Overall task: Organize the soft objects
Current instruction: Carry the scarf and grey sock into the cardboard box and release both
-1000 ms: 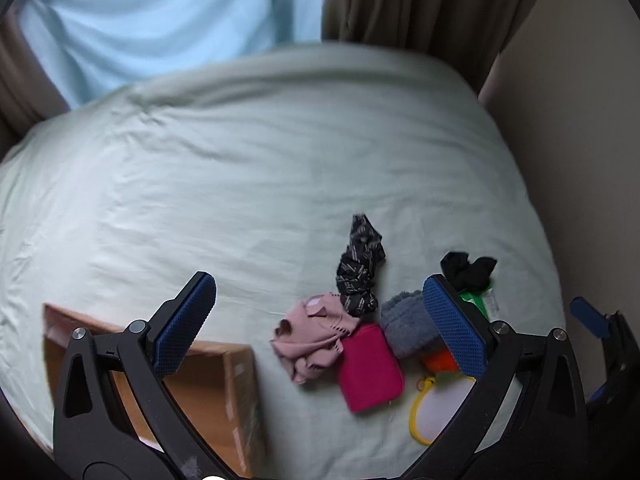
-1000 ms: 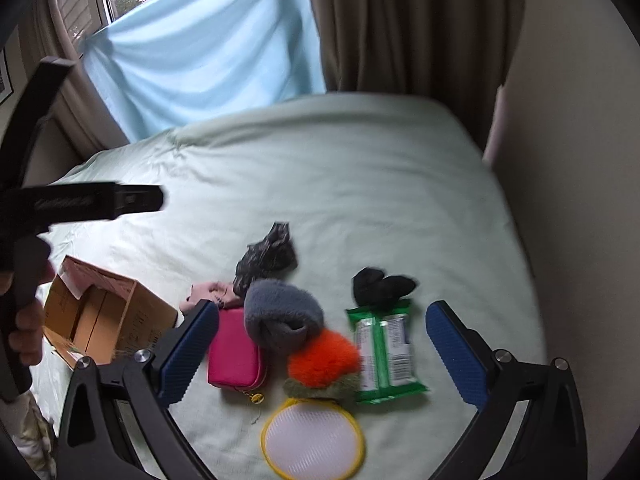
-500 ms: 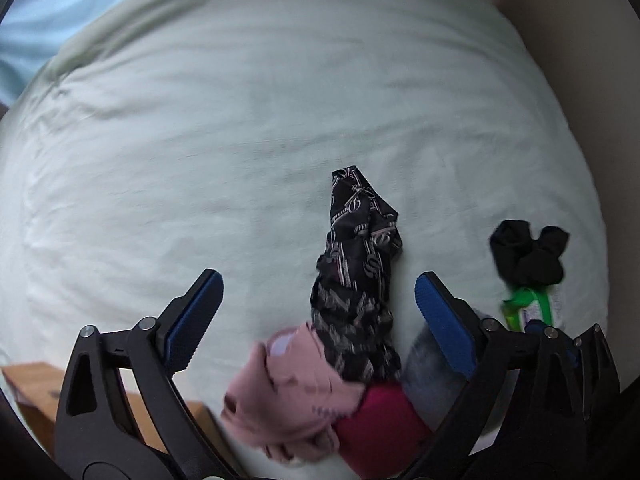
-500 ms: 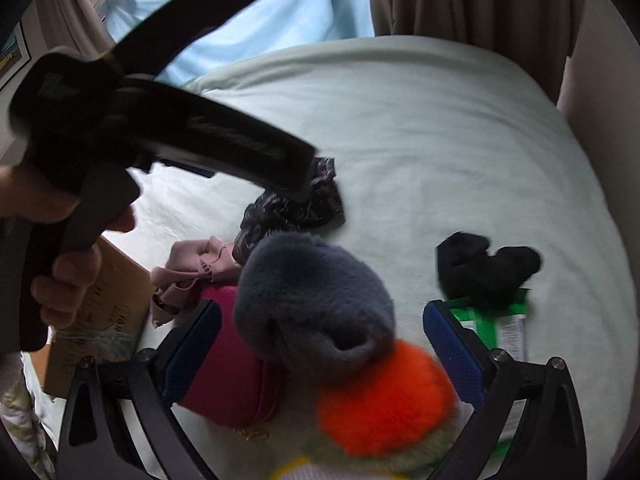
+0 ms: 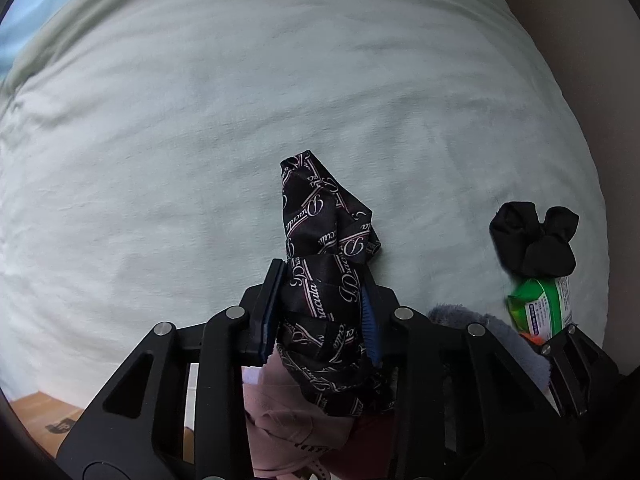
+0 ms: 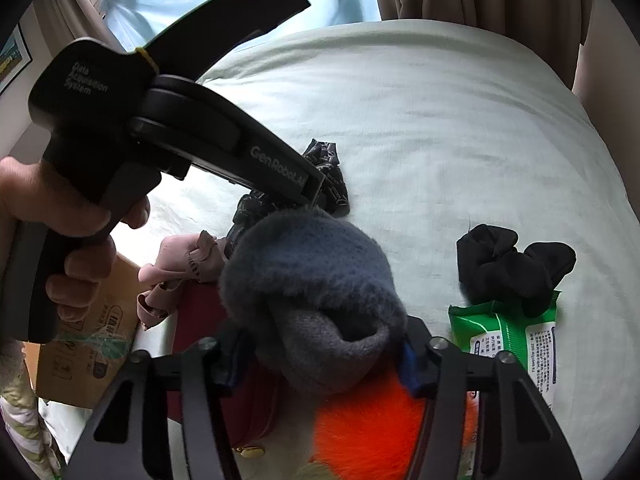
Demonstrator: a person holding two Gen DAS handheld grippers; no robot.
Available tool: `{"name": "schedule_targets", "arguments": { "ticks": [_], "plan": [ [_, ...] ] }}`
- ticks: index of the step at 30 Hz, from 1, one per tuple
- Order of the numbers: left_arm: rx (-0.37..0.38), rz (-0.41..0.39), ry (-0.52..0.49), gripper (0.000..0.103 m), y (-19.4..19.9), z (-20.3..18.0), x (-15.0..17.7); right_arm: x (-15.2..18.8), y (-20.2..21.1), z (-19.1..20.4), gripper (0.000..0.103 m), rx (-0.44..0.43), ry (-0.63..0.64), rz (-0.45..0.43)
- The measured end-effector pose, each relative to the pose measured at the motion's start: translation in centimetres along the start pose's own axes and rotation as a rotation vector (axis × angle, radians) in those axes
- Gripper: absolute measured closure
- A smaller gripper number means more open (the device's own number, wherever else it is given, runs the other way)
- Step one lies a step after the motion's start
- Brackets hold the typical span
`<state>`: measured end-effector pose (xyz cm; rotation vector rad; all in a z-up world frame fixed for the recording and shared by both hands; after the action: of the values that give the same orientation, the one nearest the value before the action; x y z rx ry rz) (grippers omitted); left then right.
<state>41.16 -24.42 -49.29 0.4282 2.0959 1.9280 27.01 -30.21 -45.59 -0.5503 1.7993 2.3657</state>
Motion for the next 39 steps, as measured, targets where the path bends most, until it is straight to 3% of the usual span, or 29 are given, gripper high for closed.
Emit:
{"name": "schedule_targets", "arguments": {
  "ticks": [2,10,20,29,33,39],
  "plan": [
    [0.002,-0.007,0.004,0.074,0.4,-0.2,0.2,0.0,0.3,0.0,0.057,0.003,0.001,-0.001],
    [0.020,-0.067,0.011,0.074,4.9,-1.1,1.6,0.1,3.6,0.2,0.059,0.010,-0.035,-0.041],
    [0.051,-0.192,0.049,0.074,16.4,-1.7,5.7,-0.1,13.3,2.1,0.059,0.046,-0.056,-0.126],
    [0.083,-0.327,0.112,0.074,27.0,0.4,14.4,0.0,22.8,8.3,0.059,0.107,-0.049,-0.186],
    [0.105,-0.373,0.162,0.074,30.6,3.2,19.2,0.3,27.0,11.7,0.059,0.110,-0.047,-0.203],
    [0.117,-0.388,0.237,0.074,33.1,9.2,25.6,-0.8,29.0,18.7,0.059,0.098,-0.028,-0.216]
  ]
}}
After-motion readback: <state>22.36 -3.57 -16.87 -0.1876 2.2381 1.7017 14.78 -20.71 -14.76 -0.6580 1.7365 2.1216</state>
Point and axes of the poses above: each gripper's, at about its wrist camera, not at the fingertips, and y roughly against the way its jaws point, z to its left, x to its underside, the point moved 2 cm from there along -y, roughly the way its jaws point, and after that the axes turned 10 degrees about z, right-handed, at the moved point
